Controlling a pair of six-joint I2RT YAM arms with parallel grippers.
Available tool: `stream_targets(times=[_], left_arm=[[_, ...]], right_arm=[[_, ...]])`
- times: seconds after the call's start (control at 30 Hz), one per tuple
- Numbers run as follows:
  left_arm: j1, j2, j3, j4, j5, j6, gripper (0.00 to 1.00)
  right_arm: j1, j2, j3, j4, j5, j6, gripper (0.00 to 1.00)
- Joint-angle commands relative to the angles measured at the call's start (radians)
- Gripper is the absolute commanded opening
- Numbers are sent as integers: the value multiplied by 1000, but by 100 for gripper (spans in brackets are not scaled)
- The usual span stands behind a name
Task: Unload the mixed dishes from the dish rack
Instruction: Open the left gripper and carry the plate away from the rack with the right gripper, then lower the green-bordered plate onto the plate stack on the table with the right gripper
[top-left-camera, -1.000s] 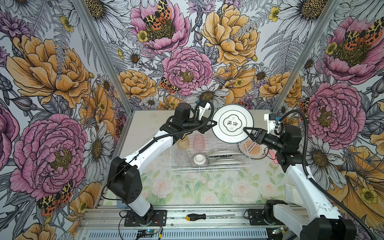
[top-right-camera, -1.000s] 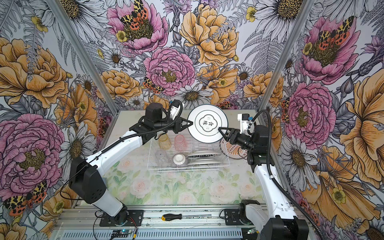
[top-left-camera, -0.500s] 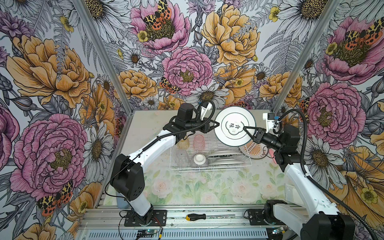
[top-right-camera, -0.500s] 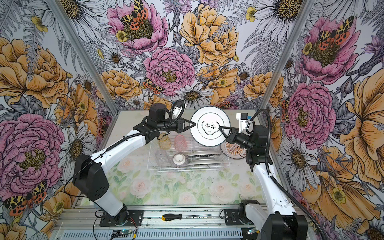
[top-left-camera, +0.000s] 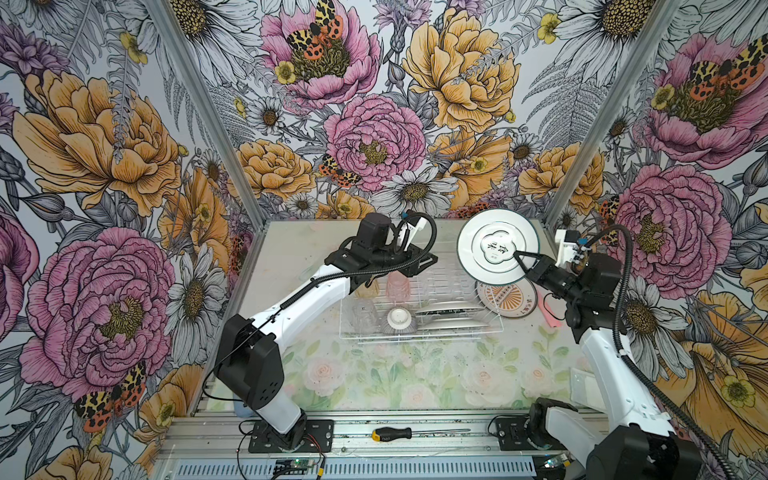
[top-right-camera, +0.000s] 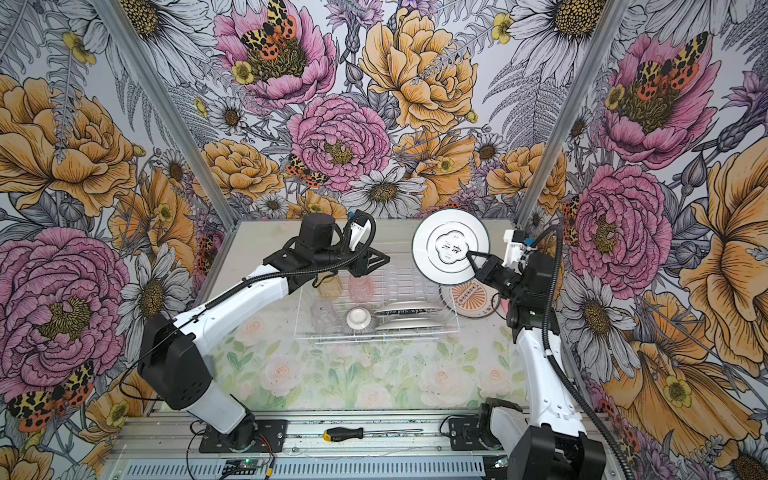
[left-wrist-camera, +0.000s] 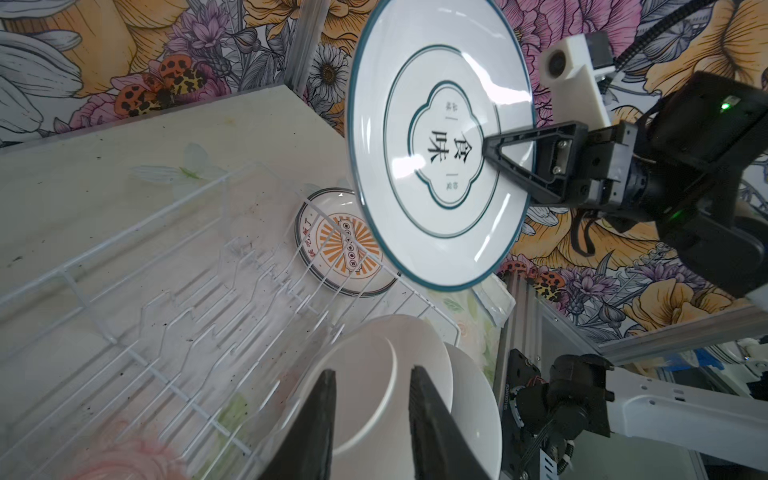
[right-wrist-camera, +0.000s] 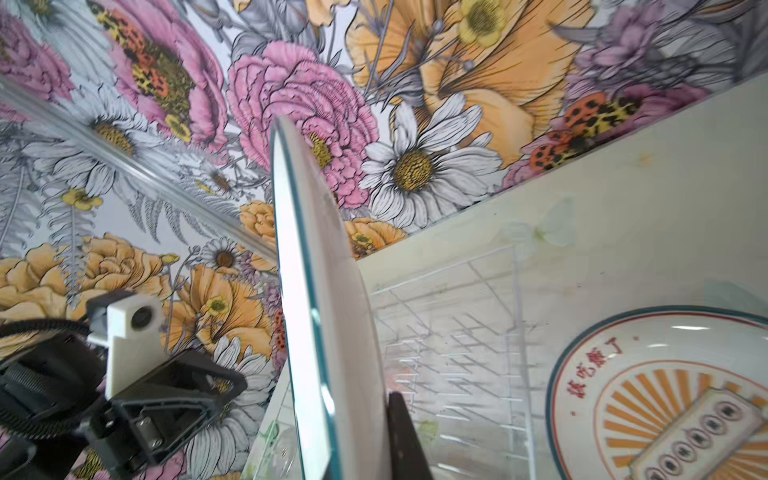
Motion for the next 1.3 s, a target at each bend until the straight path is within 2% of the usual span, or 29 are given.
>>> stream_targets(times=[0.0,0.13,0.3,0.4,0.83,1.27], left_arm=[[25,-94,-48,-72,-134,63,33],[50,-174,-108,-119,-236,92,34],[98,-213,-153,-137,-242,92,35],[104,-213,-157,-136,-243,91,35],[72,-146,-124,-119,-234,86,34],[35,-92,-89,-119,-239,94,35]], right_arm=[[-86,-50,21,7,58,24,0],[-181,-66,5,-93,141,-37,0],[-223,-39,-30,-190,254,-126,0],[-228,4,-64,-193,273,-145,0],[-228,143,-104,-186,219,-186,0],[-211,231,-140,-106,164,-164,0]])
